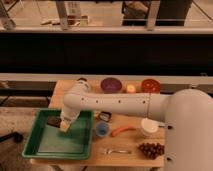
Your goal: Place eraser in tray
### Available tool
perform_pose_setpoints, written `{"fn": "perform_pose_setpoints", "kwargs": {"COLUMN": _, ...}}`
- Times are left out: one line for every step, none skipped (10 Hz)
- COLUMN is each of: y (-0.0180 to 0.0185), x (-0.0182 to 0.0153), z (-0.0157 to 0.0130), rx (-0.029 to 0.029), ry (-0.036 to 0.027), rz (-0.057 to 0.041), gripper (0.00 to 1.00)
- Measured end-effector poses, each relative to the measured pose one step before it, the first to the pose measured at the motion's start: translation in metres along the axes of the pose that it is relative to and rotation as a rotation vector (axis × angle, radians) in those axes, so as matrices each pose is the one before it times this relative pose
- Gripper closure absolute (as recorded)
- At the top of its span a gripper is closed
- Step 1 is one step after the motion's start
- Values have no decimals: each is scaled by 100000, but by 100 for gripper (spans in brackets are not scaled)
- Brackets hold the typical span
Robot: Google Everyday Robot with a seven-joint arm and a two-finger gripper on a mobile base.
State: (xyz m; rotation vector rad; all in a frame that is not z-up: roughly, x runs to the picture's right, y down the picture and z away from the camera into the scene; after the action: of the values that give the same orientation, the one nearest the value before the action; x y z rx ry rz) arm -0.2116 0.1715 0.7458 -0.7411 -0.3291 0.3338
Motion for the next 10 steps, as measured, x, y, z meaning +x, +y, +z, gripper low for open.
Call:
{"fn": "perform_pose_setpoints", "kwargs": {"y": -95, "x": -85, "z": 59, "rx": 83, "ry": 197, "rz": -481, "gripper": 40}}
{"fn": "perform_pose_setpoints", "kwargs": {"y": -37, "x": -42, "z": 89, "rx": -60, "ry": 177, "rz": -121, "gripper": 30}}
{"fn": "perform_pose_setpoints", "kwargs": {"y": -61, "x": -42, "z": 9, "rx": 67, "ry": 62, "rz": -37, "gripper": 24}}
{"fn": "perform_pose_setpoints", "kwargs": {"y": -127, "x": -50, "z": -4, "rx": 131, "ry": 173, "rz": -41, "gripper": 20}}
{"fn": "perform_pose_setpoints", "kwargs": {"y": -35, "x": -81, "z": 87, "rx": -53, "ry": 103, "rz": -63, "gripper": 20}}
{"fn": "perform_pose_setpoints", "kwargs": {"y": -76, "x": -29, "z": 59, "rx": 64, "ry": 248, "rz": -143, "gripper": 20}}
{"fn": "perform_pose_setpoints", "kwargs": {"y": -67, "x": -29, "z": 37, "rx": 100, "ry": 163, "rz": -199, "gripper": 20}}
{"fn": "perform_pose_setpoints", "kwargs": {"y": -107, "x": 20, "z": -5, "rx": 114, "ry": 214, "rz": -32, "gripper": 20}}
{"fn": "perform_pose_setpoints", "kwargs": {"y": -66, "x": -33, "z": 18, "rx": 101, "ry": 149, "rz": -104, "gripper": 20}}
{"fn": "perform_pose_setpoints", "kwargs": {"y": -33, "x": -57, "z": 57, "rx": 84, "ry": 217, "rz": -228, "gripper": 20}}
